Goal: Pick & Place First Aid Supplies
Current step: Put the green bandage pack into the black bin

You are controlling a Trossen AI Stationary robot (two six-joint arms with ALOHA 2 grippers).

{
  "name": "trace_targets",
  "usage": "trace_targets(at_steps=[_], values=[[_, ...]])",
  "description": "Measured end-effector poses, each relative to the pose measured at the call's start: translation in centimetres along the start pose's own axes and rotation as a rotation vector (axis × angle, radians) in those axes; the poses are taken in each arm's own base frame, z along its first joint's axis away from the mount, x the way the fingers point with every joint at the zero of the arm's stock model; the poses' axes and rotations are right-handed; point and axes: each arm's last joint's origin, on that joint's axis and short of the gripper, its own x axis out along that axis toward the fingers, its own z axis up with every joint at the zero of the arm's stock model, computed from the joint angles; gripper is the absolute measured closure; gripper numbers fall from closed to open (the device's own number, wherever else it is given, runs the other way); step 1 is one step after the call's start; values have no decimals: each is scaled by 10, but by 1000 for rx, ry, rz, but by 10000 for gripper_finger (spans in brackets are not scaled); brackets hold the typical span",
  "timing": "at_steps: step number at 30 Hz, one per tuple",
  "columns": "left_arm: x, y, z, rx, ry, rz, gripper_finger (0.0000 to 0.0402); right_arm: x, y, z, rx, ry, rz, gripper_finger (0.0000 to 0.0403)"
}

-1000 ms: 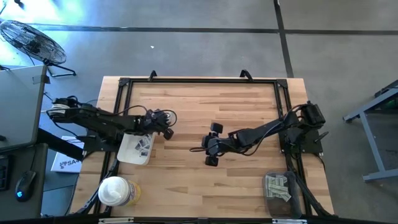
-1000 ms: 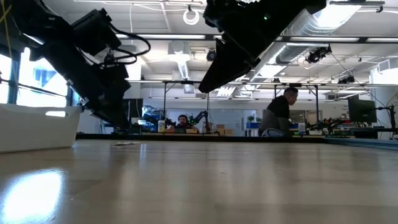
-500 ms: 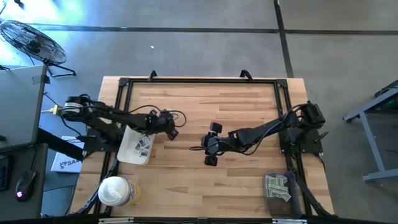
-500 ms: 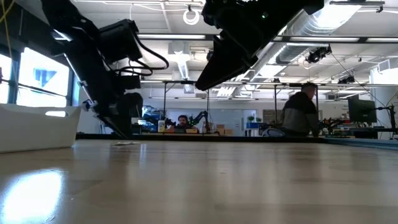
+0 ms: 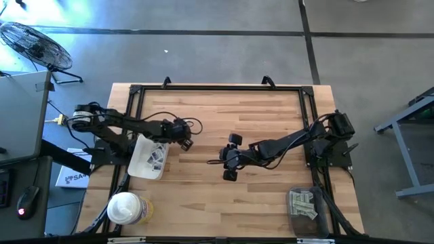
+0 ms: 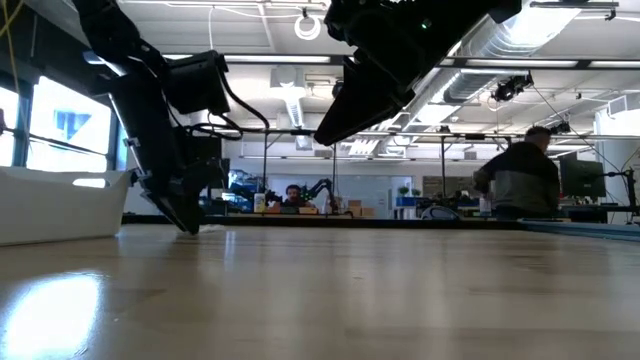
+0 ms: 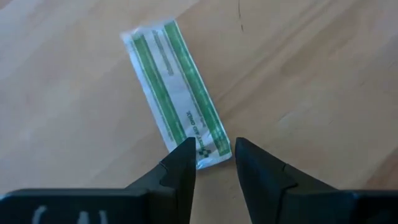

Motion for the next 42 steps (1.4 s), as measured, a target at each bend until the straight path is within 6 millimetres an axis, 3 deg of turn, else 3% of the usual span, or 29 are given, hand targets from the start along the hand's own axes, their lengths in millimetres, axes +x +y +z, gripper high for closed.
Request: trace_targets(at_steps=[13,22,28,35,42], values=[[11,-4,-2,28,-6,36,294,0,0,0,0,0,2,253],[12,-4,-1,29,-27,49,392,0,0,0,0,0,2,253],[10,-5,2,61,-58,32,396,0,0,0,0,0,2,253],[-17,-26,15,169,-128,-99,401,0,0,0,-26,-2,-6,250],[-55,-52,9,316,-180,-309,401,-2,8,3,-153,-49,11,238]])
